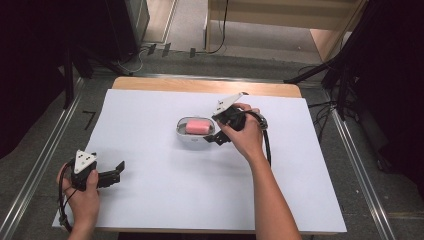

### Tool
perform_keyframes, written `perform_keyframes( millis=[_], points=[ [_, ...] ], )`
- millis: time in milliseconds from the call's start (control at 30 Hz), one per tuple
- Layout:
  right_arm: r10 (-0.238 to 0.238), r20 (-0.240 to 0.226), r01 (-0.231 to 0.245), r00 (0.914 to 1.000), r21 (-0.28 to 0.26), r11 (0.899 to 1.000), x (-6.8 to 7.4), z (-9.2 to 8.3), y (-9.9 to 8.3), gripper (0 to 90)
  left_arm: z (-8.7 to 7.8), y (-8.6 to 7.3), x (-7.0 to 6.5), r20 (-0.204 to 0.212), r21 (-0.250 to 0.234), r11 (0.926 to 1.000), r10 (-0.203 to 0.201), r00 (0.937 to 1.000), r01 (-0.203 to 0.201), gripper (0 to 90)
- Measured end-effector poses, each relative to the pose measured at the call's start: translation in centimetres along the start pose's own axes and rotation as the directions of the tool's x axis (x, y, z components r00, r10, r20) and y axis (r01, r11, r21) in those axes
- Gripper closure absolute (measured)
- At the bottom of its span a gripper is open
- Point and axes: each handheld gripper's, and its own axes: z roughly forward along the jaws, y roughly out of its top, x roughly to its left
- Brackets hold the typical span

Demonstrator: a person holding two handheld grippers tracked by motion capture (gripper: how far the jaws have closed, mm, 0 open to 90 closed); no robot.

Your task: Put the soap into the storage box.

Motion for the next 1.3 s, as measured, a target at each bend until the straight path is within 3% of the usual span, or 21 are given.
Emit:
perform_keyframes(
  millis=[467,700,1300],
  points=[
    [0.068,0.038,-0.066,0.997,-0.064,0.996,0.4,-3.1,-3.4,15.5,0.0,0.0,-0.1,-0.001,0.001,1.0,0.007,1.0,-0.007,0.1],
    [0.12,0.069,-0.115,0.9904,-0.07,0.991,0.5,-4.3,-5.3,15.5,0.0,0.0,-0.1,-0.003,0.003,1.0,0.009,1.0,-0.009,0.1],
    [0.182,0.122,-0.17,0.9758,-0.098,0.981,1.9,-7.1,-10.1,15.5,0.0,0.0,-0.2,-0.007,0.001,0.9999,0.015,0.9999,-0.015,0.1]
  ],
)
